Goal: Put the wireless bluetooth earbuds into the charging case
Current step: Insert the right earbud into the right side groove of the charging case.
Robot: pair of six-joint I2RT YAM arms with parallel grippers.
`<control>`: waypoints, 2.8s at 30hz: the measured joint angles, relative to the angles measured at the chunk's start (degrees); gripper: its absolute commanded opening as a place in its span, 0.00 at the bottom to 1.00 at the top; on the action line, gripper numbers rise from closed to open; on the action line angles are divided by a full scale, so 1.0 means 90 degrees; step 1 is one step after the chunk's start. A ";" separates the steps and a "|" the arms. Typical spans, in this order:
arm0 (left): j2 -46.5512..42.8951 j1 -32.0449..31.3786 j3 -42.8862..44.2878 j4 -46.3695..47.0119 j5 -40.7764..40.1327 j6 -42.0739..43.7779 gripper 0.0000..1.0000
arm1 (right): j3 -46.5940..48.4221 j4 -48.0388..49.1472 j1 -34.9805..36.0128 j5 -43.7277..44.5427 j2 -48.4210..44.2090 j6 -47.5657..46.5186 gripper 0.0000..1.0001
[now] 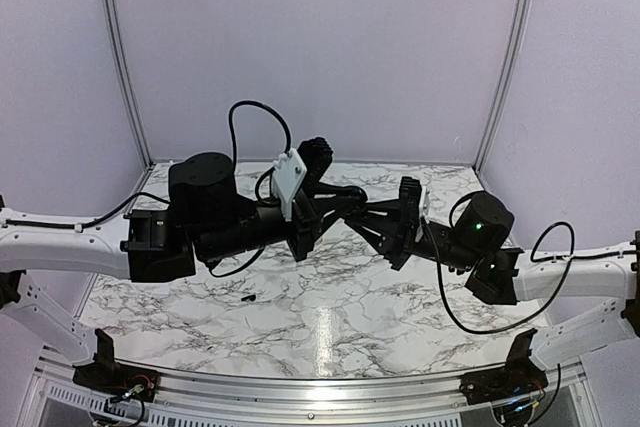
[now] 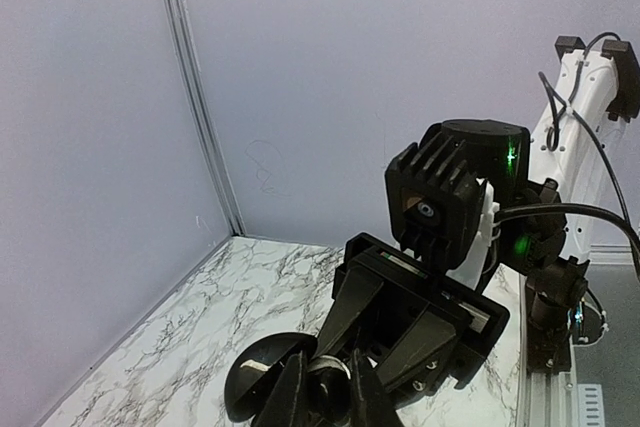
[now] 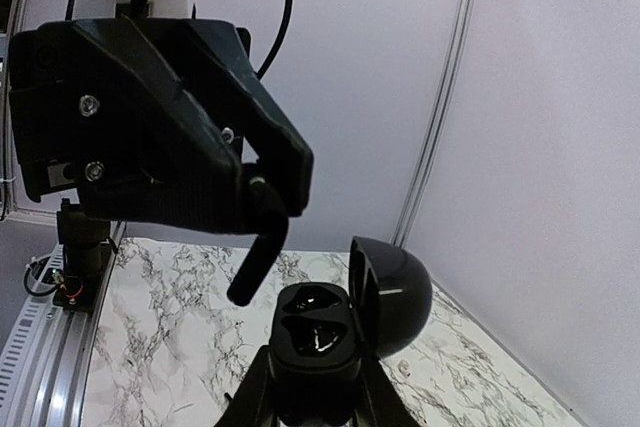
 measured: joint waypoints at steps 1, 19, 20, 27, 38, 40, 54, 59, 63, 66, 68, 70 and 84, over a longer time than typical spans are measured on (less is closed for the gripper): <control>0.0017 0.0000 0.0005 0.0012 -0.0022 0.0002 0.06 | 0.0012 0.0019 0.0005 0.0000 0.0000 0.0005 0.00; 0.0117 -0.0002 0.0049 0.0121 -0.0311 0.0092 0.05 | 0.0022 0.0073 0.0095 -0.0061 0.0000 0.0148 0.00; 0.0117 -0.0002 0.0049 0.0129 -0.0323 0.0097 0.06 | 0.0024 0.0075 0.0095 -0.0044 0.0000 0.0192 0.00; 0.0117 -0.0002 0.0049 0.0165 -0.0342 0.0095 0.06 | 0.0024 0.0141 0.0097 0.0075 0.0002 0.0437 0.00; 0.0221 -0.0002 0.0049 0.0299 -0.0364 0.0095 0.05 | 0.0024 0.0262 0.0102 0.0063 0.0061 0.0629 0.00; 0.0221 -0.0002 0.0049 0.0299 -0.0391 0.0097 0.05 | 0.0024 0.0262 0.0104 0.0049 0.0061 0.0648 0.00; 0.0221 -0.0019 0.0046 0.0316 -0.0568 0.0182 0.05 | 0.0061 0.0253 0.0107 0.0175 0.0070 0.0986 0.00; 0.0221 -0.0019 0.0044 0.0398 -0.0617 0.0216 0.06 | 0.0151 0.0231 0.0119 0.0267 0.0119 0.1270 0.00; 0.0253 -0.0019 0.0041 0.0403 -0.0673 0.0240 0.06 | 0.0185 0.0231 0.0124 0.0296 0.0180 0.1450 0.00; 0.0291 -0.0019 0.0041 0.0418 -0.0753 0.0262 0.06 | 0.0233 0.0233 0.0124 0.0323 0.0250 0.1545 0.00; 0.0306 -0.0019 0.0041 0.0418 -0.0794 0.0265 0.06 | 0.0233 0.0233 0.0124 0.0333 0.0265 0.1542 0.00; 0.0311 -0.0022 0.0041 0.0418 -0.0821 0.0265 0.06 | 0.0233 0.0231 0.0124 0.0340 0.0267 0.1525 0.00; 0.0471 -0.0061 0.0083 0.0323 -0.0894 0.0192 0.22 | 0.0253 0.0192 0.0124 0.0435 0.0267 0.1467 0.00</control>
